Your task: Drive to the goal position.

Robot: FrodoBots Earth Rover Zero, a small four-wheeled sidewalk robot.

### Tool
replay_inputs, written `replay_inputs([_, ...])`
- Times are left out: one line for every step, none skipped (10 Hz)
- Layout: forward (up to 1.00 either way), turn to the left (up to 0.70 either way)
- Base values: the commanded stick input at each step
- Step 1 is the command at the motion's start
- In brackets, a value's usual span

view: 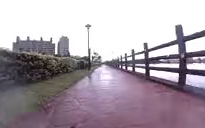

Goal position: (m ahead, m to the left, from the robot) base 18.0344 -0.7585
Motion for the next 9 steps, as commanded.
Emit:
replay_inputs([1.00,-0.24])
replay_inputs([1.00,-0.07])
replay_inputs([1.00,-0.05])
replay_inputs([1.00,-0.04])
replay_inputs([1.00,-0.03])
replay_inputs([1.00,-0.02])
replay_inputs([1.00,-0.01])
replay_inputs([1.00,-0.01])
replay_inputs([1.00,-0.01])
